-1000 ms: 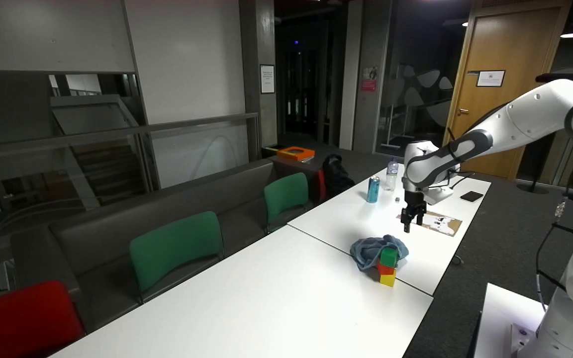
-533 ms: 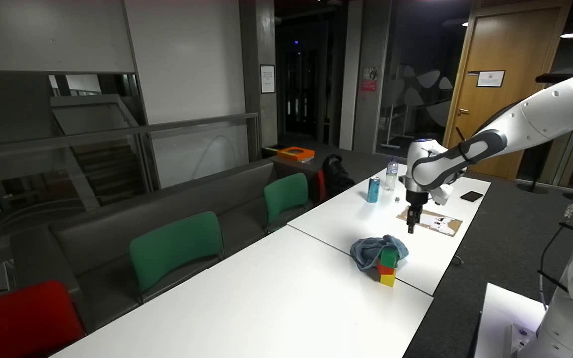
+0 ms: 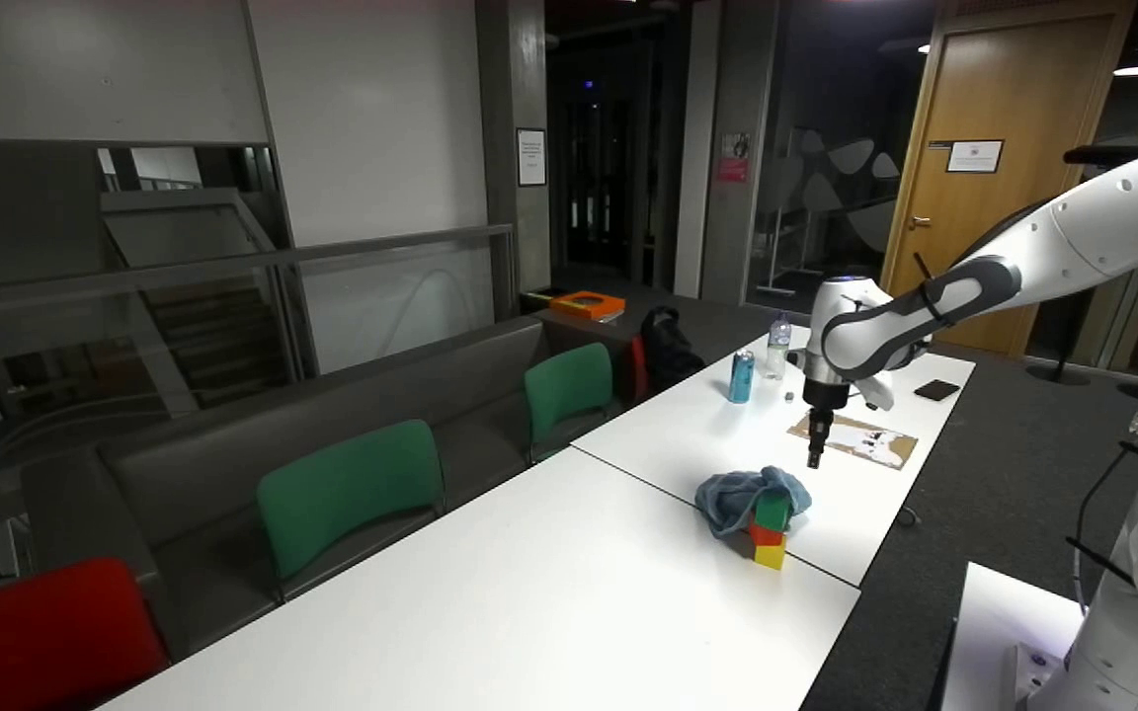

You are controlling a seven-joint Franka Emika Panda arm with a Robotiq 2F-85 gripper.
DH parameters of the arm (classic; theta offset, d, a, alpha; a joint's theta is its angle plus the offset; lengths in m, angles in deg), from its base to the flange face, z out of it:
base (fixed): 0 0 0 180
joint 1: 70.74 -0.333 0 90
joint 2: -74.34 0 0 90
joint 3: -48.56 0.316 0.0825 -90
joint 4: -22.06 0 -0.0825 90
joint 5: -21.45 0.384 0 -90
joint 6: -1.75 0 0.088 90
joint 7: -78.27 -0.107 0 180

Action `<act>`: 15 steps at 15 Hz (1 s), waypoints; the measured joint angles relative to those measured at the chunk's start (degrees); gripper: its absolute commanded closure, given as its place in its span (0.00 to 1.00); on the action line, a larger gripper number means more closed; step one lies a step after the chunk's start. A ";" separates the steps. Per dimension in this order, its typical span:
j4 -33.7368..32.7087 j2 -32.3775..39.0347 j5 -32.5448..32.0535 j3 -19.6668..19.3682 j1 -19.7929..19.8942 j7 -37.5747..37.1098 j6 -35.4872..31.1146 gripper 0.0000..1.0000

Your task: Unfold the cloth on the table

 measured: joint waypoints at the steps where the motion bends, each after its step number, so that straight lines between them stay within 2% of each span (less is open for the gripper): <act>1: 0.00 0.11 0.00 0.00 0.00 0.00 0.00 0.00; 8: -0.04 1.47 0.01 -0.30 -0.18 0.26 0.00 0.00; 15: -1.69 3.10 -0.83 2.92 -2.98 0.26 0.00 0.00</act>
